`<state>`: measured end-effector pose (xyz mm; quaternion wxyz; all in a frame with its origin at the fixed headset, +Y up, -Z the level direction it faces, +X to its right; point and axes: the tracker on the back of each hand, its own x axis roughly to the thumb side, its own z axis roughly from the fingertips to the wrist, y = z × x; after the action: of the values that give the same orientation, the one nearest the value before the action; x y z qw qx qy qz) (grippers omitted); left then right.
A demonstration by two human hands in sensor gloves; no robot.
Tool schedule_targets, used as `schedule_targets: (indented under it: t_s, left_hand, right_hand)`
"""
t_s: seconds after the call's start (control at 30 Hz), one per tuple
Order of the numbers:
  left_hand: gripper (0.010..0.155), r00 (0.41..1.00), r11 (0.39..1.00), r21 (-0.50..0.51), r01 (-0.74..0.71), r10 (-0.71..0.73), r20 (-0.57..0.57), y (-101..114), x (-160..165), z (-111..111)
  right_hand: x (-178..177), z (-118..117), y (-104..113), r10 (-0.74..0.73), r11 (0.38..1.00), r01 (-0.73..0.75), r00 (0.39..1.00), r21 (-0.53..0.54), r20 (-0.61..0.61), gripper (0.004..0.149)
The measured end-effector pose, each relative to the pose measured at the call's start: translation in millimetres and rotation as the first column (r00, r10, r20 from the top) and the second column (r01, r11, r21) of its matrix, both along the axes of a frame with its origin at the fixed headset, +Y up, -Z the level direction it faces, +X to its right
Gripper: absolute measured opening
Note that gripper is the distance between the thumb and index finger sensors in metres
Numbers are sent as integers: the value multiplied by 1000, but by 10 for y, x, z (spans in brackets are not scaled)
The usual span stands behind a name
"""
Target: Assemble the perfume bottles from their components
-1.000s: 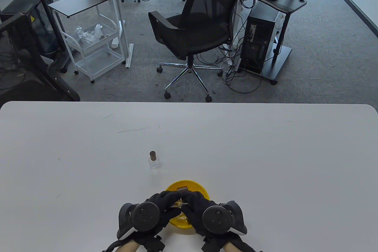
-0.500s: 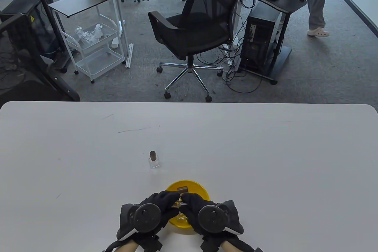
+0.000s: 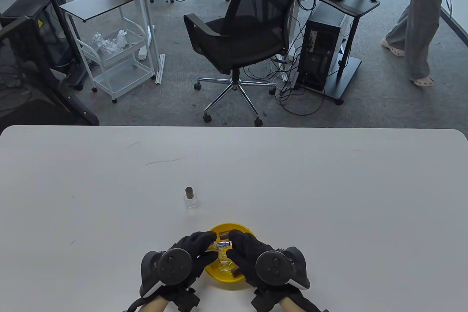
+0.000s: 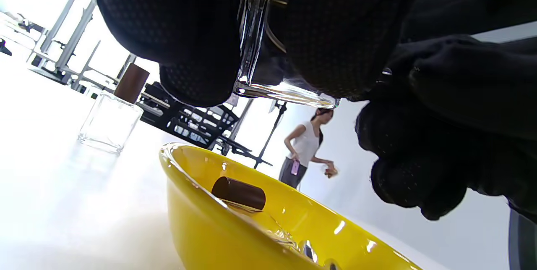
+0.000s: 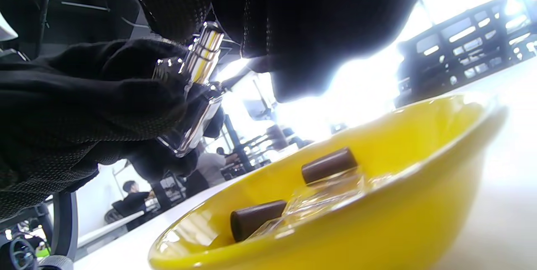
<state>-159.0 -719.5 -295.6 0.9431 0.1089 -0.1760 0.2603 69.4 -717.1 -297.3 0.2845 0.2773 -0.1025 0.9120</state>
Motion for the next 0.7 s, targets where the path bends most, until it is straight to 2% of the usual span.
schedule_targets:
  t_s: [0.3, 0.47, 0.7]
  left_hand:
    - [52, 997, 996, -46, -81, 80, -21, -25, -84, -49]
    - [52, 995, 994, -51, -101, 100, -24, -17, -98, -58]
    - [52, 993, 991, -67, -118, 117, -23, -29, -122, -83]
  right_hand:
    - [70, 19, 18, 174, 984, -174, 985, 33, 3, 47]
    - [36, -10, -44, 285, 957, -289, 955, -34, -84, 51]
    - [-51, 17, -186, 428, 894, -444, 886, -60, -177, 60]
